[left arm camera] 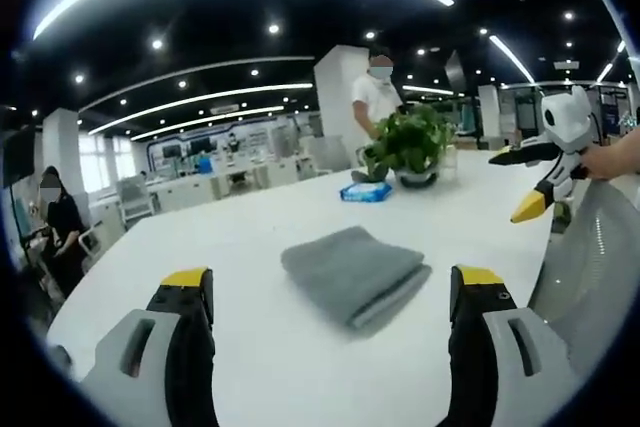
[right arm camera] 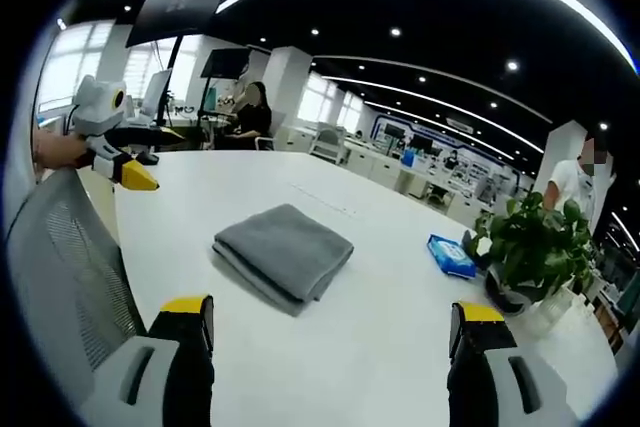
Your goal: Open the folded towel by lifting each exposed corner and separating the folded layers until the towel lies flat within the target outline without major curled edges
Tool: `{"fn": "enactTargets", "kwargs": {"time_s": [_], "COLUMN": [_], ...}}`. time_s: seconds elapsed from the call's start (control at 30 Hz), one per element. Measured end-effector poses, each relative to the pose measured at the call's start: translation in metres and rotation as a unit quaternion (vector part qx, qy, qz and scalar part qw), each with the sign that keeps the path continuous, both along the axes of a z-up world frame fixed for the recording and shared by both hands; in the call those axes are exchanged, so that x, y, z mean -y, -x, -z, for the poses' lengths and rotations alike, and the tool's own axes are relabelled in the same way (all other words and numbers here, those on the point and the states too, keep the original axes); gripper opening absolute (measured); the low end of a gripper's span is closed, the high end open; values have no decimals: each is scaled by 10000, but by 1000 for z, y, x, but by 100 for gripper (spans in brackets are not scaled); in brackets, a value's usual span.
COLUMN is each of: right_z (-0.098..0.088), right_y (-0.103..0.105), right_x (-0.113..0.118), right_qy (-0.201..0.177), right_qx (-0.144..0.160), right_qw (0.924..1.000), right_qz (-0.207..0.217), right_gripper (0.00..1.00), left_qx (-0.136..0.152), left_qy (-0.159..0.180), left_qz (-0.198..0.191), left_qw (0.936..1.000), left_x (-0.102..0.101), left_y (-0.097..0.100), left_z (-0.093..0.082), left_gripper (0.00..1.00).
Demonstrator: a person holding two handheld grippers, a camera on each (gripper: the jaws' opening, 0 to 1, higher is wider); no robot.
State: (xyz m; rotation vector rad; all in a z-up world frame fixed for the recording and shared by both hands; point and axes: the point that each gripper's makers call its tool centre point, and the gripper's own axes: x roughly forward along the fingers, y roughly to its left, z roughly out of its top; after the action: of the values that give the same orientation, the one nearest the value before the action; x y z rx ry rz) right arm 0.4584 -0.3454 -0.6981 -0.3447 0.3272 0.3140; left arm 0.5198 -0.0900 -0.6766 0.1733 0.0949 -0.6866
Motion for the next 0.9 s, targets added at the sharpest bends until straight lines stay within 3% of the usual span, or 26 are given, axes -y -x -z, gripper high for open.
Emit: {"fn": "enactTargets", "kwargs": {"time_s": [0.7, 0.9], "right_z": [4, 5], "right_y": [1, 1], "right_x": [-4, -3], "right_qy": [-148, -272], "right_qx": [-150, -184], "right_qw": [9998, 9995], "right_qz": [-29, -18], "right_gripper": [100, 100], "left_qx": [-57, -199], "left_qy": [0, 36], "left_qz": [51, 173], "left_qw": [10000, 9996], "left_x": [0, 5], "left_y": [1, 4], "left_z": [2, 5], "left_gripper": [97, 97]}}
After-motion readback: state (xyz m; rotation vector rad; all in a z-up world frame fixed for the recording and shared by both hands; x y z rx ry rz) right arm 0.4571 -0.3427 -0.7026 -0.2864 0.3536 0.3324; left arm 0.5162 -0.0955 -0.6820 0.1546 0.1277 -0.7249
